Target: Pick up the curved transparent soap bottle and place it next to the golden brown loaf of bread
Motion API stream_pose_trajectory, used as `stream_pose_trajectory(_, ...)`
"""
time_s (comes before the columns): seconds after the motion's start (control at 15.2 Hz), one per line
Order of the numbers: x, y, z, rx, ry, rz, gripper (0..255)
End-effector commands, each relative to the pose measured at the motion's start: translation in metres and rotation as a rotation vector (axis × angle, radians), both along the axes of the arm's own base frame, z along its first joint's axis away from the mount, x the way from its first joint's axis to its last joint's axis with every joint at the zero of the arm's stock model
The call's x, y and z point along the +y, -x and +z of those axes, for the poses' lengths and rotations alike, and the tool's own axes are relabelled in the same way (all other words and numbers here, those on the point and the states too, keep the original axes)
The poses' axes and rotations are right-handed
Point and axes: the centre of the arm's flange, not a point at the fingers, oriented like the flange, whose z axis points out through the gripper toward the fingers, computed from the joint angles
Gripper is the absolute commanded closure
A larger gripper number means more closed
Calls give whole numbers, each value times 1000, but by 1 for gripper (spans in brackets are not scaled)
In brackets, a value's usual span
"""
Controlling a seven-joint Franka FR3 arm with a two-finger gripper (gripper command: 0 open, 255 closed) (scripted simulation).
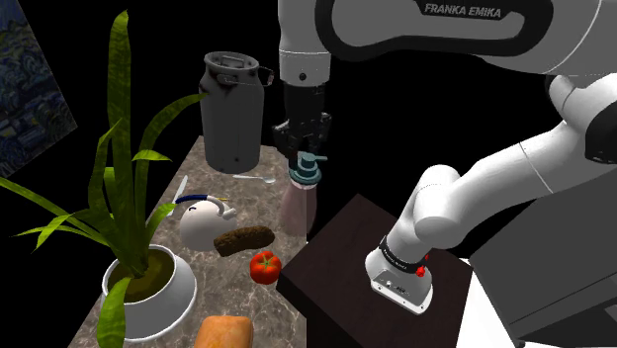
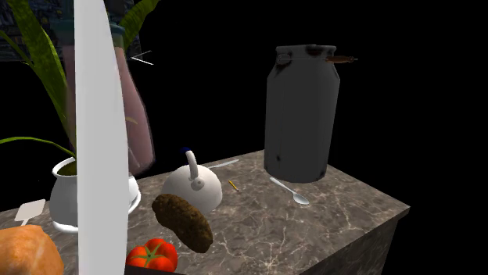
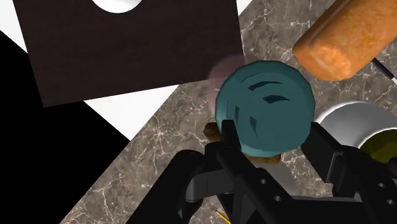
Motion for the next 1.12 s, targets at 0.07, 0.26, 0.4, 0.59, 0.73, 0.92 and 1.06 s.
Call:
stream_pose_trajectory(0.07,27,31,-1,0,0,-2,255)
stream_pose_trajectory(0.26,54,60,-1,0,0,-2,255)
stream_pose_trajectory(0.4,72,79,-1,0,0,-2,255)
stream_pose_trajectory(0.59,99,108,-1,0,0,-2,255)
stream_pose_trajectory(0.73,116,128,-1,0,0,-2,255)
stream_pose_trajectory(0.92,143,157,0,0,0,-2,255)
stream_pose_trajectory(1.06,161,177,0,0,0,-2,255)
